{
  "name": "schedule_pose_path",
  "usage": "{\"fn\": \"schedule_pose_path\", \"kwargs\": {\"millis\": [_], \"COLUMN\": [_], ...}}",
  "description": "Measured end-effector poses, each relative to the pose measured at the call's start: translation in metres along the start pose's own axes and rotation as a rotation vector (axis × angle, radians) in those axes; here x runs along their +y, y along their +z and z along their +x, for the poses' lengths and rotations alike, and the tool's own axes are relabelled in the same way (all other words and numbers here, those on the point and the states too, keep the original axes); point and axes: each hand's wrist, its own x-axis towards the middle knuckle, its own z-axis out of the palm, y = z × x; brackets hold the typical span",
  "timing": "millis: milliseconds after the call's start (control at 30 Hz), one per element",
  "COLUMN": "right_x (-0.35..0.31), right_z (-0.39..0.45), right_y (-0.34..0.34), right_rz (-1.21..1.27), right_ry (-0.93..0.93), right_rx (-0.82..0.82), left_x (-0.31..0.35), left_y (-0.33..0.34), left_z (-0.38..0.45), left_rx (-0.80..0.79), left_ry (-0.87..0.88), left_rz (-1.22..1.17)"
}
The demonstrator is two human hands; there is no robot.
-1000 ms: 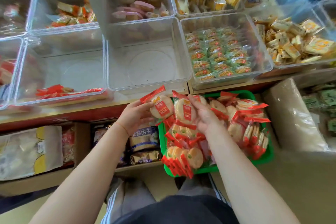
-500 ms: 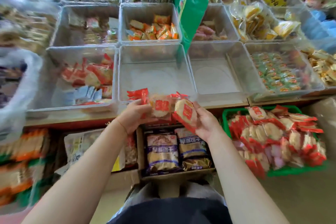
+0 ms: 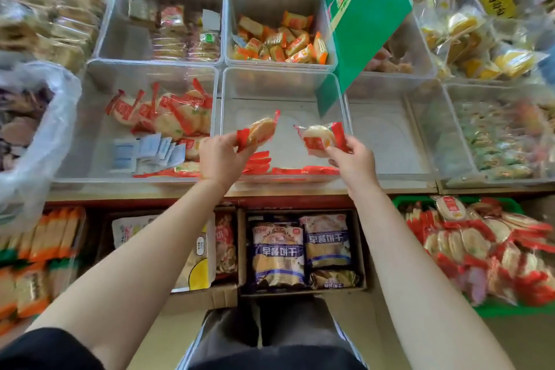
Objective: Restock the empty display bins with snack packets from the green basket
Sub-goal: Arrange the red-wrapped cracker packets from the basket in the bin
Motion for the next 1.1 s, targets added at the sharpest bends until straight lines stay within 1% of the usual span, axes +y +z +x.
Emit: {"fn": "schedule_pose_path", "kwargs": {"millis": [67,133,167,267,333,400,433,467,533,600,633,667,733,800,833,900,1000,1067,1100], "right_x": [0.000,0.006,0.009,0.021,0.023,0.019,0.016,0.013,0.007,0.000,-0.005,-0.010,-0.018,-0.019,-0.021,-0.026,-0.029,-0.024,-0.020], "right_z": [0.016,0.030,0.036,0.049,0.053,0.056,0.057,0.059,0.062,0.063,0.063,0.062,0.061,0.060,0.060,0.064,0.076,0.083,0.085], "right_y": [0.012,0.026,0.033,0.054,0.064,0.069,0.068,0.066,0.062,0.060,0.061,0.065,0.079,0.095,0.099,0.097,0.072,0.058,0.055], "right_rz": [-0.377,-0.620,-0.701,-0.867,-0.955,-0.990,-0.987,-0.971,-0.898,-0.749,-0.673,-0.632,-0.691,-0.803,-0.812,-0.697,-0.529,-0.555,-0.610], "right_ry": [-0.167,-0.261,-0.269,-0.219,-0.158,-0.082,-0.051,-0.031,-0.069,-0.200,-0.277,-0.359,-0.522,-0.606,-0.620,-0.591,-0.463,-0.376,-0.336], "right_rx": [-0.032,-0.129,-0.179,-0.335,-0.489,-0.631,-0.659,-0.654,-0.548,-0.395,-0.369,-0.389,-0.496,-0.580,-0.585,-0.510,-0.257,-0.169,-0.180], "left_x": [-0.009,-0.015,-0.018,-0.025,-0.025,-0.024,-0.024,-0.024,-0.025,-0.025,-0.025,-0.025,-0.027,-0.028,-0.028,-0.028,-0.028,-0.027,-0.026], "left_y": [0.014,0.027,0.032,0.040,0.040,0.040,0.039,0.040,0.040,0.041,0.041,0.041,0.042,0.043,0.044,0.044,0.045,0.045,0.045], "left_z": [0.009,0.013,0.013,0.010,0.010,0.010,0.010,0.010,0.009,0.008,0.008,0.008,0.009,0.009,0.010,0.010,0.009,0.008,0.008], "left_rx": [0.020,-0.015,-0.039,-0.069,-0.072,-0.078,-0.077,-0.081,-0.080,-0.068,-0.066,-0.066,-0.079,-0.116,-0.126,-0.135,-0.168,-0.188,-0.195], "left_ry": [0.110,0.150,0.160,0.155,0.145,0.133,0.131,0.129,0.139,0.156,0.162,0.163,0.159,0.145,0.135,0.102,0.065,0.066,0.067], "left_rz": [0.124,0.199,0.236,0.296,0.310,0.323,0.328,0.332,0.335,0.336,0.339,0.342,0.350,0.361,0.363,0.362,0.384,0.412,0.423]}}
